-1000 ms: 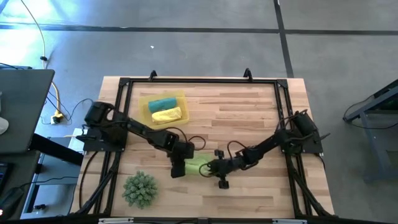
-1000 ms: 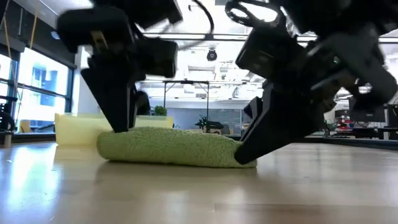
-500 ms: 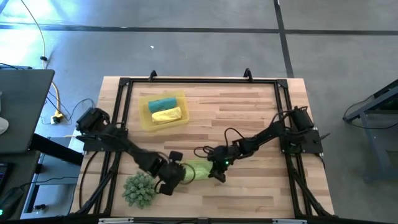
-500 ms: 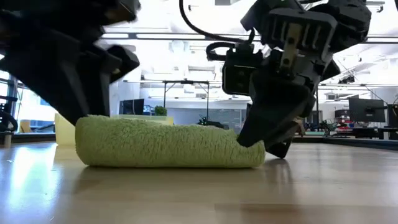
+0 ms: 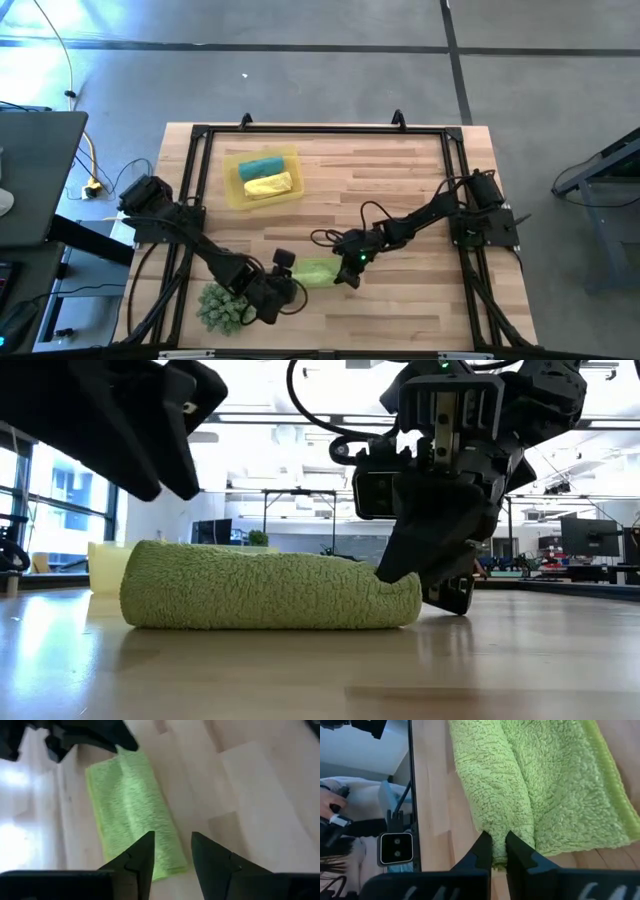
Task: Roll microfiber towels into tight, uniform cylinder then place into a basket
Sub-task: Roll the green microfiber towel
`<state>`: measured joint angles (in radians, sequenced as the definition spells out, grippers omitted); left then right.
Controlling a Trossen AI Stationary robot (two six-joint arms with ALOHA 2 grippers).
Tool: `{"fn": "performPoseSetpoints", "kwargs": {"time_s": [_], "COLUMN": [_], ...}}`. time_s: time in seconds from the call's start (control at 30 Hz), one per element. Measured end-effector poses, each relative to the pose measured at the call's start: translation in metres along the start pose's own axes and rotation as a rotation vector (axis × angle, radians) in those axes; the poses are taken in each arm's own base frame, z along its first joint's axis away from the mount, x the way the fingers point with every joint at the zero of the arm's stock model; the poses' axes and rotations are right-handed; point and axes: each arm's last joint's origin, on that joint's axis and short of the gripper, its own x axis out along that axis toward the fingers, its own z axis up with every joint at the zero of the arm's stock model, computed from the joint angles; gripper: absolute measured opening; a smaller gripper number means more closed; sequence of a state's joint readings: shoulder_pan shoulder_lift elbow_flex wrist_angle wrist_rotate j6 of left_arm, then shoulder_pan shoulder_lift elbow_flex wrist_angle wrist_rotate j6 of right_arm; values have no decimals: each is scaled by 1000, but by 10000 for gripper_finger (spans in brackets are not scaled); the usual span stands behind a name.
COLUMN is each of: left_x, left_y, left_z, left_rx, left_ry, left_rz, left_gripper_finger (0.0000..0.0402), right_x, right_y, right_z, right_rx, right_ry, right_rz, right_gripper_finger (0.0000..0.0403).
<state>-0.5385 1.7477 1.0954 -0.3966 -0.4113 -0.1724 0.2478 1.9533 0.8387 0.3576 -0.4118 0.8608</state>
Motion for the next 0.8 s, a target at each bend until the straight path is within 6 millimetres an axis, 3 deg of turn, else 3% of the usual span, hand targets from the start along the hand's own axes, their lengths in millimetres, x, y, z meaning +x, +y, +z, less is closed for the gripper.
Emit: {"fn": "performPoseSetpoints", "kwargs": {"time_s": [0.3,0.6,0.8], "left_x": [31,52,65], "left_y": [0,13,19], "left_z": [-10,-18,-22], "left_rx": [1,-101,-206], "left_ry": [89,173,233], "left_rz": [16,1,-37], "left_gripper_finger": [153,156,156], "right_x": [0,0,-1], "right_y": [0,0,1], "right_z": [0,0,1], "right_rx": [3,-9,-59], "right_ry": [-11,-15,-22], "right_rz": [-8,-9,-1], "right_gripper_finger": [5,6,47]}}
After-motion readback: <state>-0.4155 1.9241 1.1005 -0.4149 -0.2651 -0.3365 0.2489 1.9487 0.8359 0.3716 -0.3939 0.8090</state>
